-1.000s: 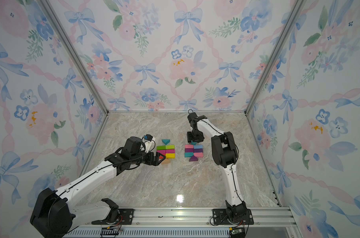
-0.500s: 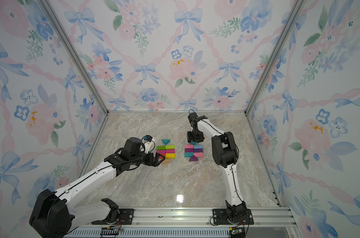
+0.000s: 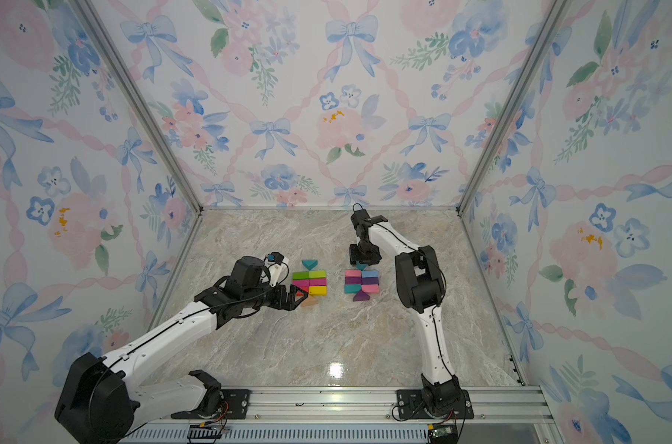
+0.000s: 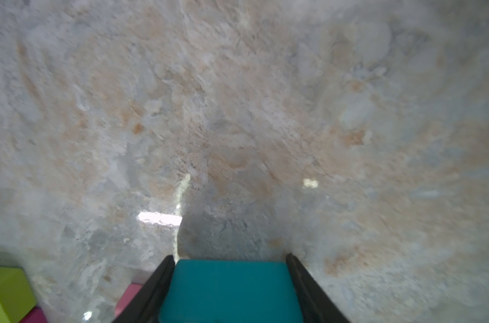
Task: Assemble a piece of candy with building blocks
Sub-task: Assemble the building block at the center of the board.
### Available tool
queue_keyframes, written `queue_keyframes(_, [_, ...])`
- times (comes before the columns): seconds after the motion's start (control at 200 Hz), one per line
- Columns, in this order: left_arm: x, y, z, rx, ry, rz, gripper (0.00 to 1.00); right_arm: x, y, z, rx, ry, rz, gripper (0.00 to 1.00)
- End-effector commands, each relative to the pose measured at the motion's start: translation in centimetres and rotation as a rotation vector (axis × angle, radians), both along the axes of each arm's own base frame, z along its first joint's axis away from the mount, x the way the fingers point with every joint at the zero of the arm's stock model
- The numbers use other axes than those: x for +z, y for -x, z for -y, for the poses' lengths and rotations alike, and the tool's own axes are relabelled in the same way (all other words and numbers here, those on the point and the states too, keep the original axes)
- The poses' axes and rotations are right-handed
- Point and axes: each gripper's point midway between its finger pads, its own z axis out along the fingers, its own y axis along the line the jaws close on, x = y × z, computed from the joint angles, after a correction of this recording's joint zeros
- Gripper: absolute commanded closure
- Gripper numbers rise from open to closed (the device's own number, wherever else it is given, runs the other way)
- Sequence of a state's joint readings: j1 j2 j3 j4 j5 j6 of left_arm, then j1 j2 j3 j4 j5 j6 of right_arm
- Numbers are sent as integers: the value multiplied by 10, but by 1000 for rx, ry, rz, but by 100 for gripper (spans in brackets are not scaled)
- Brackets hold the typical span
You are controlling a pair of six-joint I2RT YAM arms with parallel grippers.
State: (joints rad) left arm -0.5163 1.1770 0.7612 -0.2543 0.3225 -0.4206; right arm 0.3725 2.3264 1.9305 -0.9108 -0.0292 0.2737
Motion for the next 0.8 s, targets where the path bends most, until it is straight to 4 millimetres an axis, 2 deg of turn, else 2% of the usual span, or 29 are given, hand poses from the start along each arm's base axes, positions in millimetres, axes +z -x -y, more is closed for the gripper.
queue_keyframes(0.0, [0,-2,0,-2,9,8,2,-34,7,1,-16,-13,-64,40])
queue_keyframes(0.165, [1,-2,0,-1,14,9,2,-34,5,0,-14,-12,-63,35])
queue_keyframes(0.29, [3,-2,0,-1,18,12,2,-30,4,1,-18,-9,-52,22])
queue_keyframes(0.405, [4,-3,-1,1,23,11,2,-16,2,0,-10,-12,-20,12])
queue_keyframes(0.5, [6,-7,-3,11,26,13,2,8,-2,-1,7,-7,28,6])
queue_keyframes(0.585, [14,-13,-6,25,13,51,2,39,-4,-1,24,-3,92,1])
queue_keyframes(0.715, [48,-26,-23,83,-44,216,2,95,5,6,88,25,224,1])
queue_keyframes(0.795, [72,-35,-40,158,-88,324,2,126,23,16,126,56,338,1])
